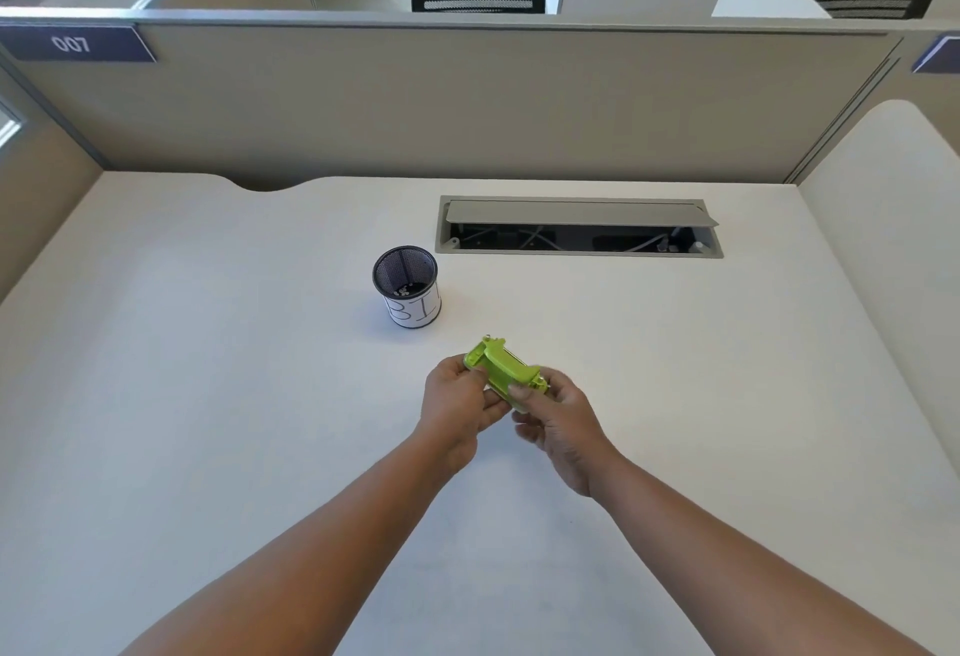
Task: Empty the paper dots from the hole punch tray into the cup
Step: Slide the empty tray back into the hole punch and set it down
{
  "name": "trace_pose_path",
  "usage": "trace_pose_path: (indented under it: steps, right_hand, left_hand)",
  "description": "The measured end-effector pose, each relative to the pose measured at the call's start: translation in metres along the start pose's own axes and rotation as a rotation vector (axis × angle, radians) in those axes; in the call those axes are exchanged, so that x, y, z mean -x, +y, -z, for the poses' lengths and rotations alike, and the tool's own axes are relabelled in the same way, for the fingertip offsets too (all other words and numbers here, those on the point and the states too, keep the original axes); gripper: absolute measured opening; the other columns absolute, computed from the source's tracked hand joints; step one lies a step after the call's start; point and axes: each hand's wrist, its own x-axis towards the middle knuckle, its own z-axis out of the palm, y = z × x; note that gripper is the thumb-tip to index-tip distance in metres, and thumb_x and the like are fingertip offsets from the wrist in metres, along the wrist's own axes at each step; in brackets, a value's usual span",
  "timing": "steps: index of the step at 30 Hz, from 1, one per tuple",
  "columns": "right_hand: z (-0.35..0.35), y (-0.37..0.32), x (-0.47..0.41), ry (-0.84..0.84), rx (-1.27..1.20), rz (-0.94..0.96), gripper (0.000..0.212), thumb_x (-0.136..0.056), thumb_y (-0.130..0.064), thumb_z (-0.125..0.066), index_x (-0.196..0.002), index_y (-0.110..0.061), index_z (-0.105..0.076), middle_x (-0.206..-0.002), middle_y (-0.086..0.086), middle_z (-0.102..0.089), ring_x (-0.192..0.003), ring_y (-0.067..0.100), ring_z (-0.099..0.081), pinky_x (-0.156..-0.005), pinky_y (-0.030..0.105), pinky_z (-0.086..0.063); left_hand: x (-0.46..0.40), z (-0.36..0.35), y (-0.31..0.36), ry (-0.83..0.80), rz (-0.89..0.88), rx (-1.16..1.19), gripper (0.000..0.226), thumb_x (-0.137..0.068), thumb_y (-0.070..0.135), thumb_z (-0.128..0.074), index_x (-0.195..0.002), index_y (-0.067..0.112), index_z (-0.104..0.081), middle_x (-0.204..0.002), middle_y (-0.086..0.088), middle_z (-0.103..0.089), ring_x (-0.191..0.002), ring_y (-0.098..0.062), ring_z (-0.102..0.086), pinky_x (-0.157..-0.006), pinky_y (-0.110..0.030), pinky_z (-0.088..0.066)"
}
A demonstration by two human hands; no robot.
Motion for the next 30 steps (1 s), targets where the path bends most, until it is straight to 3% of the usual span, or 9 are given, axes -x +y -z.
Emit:
trace_pose_path:
  steps: [2,9,14,20,25,27,30]
  right_hand:
    - [0.001,-0.001,0.002,-0.043,-0.093,-0.016,0.03,-0.089,-0.01,-0.075,-0.116,-0.015,-0.063,-0.089,0.006,-0.067,-0.07,0.018,-0.06,-0.069,0.03,-0.053]
    - [0.004,-0.003,0.002,0.023,-0.02,0.07,0.031,-0.09,-0.005,-0.073,-0.114,-0.022,-0.064,-0.075,0.008,-0.068,-0.067,0.023,-0.062,-0.071,0.034,-0.057]
    - [0.006,-0.006,0.001,-0.013,0.0,0.078,0.036,-0.089,-0.005,-0.074,-0.121,-0.017,-0.063,-0.075,0.012,-0.069,-0.066,0.022,-0.062,-0.069,0.033,-0.057]
    - [0.008,-0.004,-0.004,-0.01,0.02,0.082,0.041,-0.088,-0.003,-0.074,-0.124,-0.018,-0.061,-0.071,0.007,-0.07,-0.065,0.022,-0.063,-0.069,0.033,-0.058]
    - [0.013,-0.006,-0.004,-0.031,0.073,0.1,0.044,-0.087,-0.001,-0.075,-0.125,-0.017,-0.064,-0.079,0.017,-0.058,-0.068,0.025,-0.061,-0.069,0.033,-0.057]
    - [0.015,-0.009,-0.004,-0.06,0.094,0.1,0.043,-0.086,-0.001,-0.075,-0.123,-0.021,-0.065,-0.08,0.017,-0.056,-0.068,0.024,-0.061,-0.068,0.032,-0.057]
    - [0.018,-0.012,-0.004,-0.102,0.124,0.094,0.045,-0.086,-0.002,-0.076,-0.124,-0.023,-0.065,-0.078,0.011,-0.054,-0.069,0.022,-0.062,-0.069,0.031,-0.057]
  left_hand:
    - [-0.001,0.0,-0.002,0.004,-0.004,0.034,0.016,-0.105,0.004,-0.045,-0.115,0.003,-0.058,-0.106,-0.018,-0.076,-0.091,-0.031,-0.078,-0.075,-0.038,-0.063]
    - [-0.004,0.0,-0.005,0.018,-0.011,0.052,0.021,-0.1,-0.009,-0.042,-0.105,0.003,-0.058,-0.097,-0.019,-0.076,-0.092,-0.03,-0.076,-0.088,-0.039,-0.06]
    - [-0.008,0.007,-0.004,0.014,-0.008,0.05,0.027,-0.099,-0.01,-0.043,-0.117,0.005,-0.058,-0.109,-0.02,-0.074,-0.097,-0.028,-0.076,-0.089,-0.039,-0.06]
    - [-0.007,0.012,-0.004,-0.035,-0.034,0.045,0.029,-0.098,-0.009,-0.05,-0.117,0.008,-0.063,-0.108,-0.016,-0.077,-0.095,-0.024,-0.077,-0.085,-0.034,-0.061]
    - [-0.009,0.02,-0.001,-0.132,0.002,0.016,0.036,-0.091,-0.015,-0.05,-0.121,0.003,-0.061,-0.107,-0.016,-0.074,-0.095,-0.027,-0.072,-0.086,-0.035,-0.06]
    - [-0.01,0.025,0.004,-0.206,0.031,0.061,0.038,-0.085,-0.008,-0.046,-0.116,0.003,-0.065,-0.106,-0.016,-0.072,-0.092,-0.028,-0.07,-0.091,-0.039,-0.058]
    - [-0.01,0.027,0.011,-0.224,0.055,0.098,0.019,-0.093,0.013,-0.053,-0.104,0.009,-0.068,-0.1,-0.014,-0.072,-0.087,-0.027,-0.069,-0.089,-0.041,-0.057]
